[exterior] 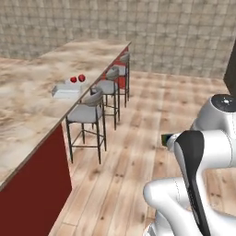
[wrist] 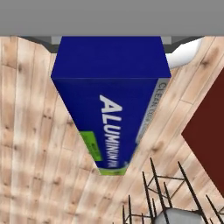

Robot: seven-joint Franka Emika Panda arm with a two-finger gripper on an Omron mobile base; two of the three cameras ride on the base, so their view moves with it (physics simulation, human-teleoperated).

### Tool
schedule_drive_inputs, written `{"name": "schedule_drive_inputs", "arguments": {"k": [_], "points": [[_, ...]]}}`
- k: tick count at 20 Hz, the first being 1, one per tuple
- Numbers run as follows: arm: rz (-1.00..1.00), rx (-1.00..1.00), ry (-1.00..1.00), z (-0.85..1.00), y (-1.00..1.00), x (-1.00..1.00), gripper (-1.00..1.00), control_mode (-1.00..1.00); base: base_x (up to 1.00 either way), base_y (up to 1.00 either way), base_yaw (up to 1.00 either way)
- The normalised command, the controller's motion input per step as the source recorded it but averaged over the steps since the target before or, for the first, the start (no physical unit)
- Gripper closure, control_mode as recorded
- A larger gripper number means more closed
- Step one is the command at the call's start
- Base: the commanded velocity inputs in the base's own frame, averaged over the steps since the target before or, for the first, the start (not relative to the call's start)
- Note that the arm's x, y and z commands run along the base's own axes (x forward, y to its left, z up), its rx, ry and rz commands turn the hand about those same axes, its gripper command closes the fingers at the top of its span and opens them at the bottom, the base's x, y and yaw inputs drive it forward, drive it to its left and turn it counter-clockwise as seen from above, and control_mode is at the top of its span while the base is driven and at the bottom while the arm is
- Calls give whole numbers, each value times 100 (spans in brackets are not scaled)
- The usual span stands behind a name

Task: Retrieve the tupperware and aluminum foil from the cabinet and place them on the dining counter near the plate with tomato and onion to prepare for storing leftovers.

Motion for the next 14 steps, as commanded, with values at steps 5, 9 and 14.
{"name": "schedule_drive_inputs", "arguments": {"k": [5, 9, 14], "points": [[0, 0, 0, 0, 0, 0, 100, 100, 100, -60, 39], [0, 0, 0, 0, 0, 0, 100, 100, 100, -68, 37], [0, 0, 0, 0, 0, 0, 100, 100, 100, -65, 37]]}}
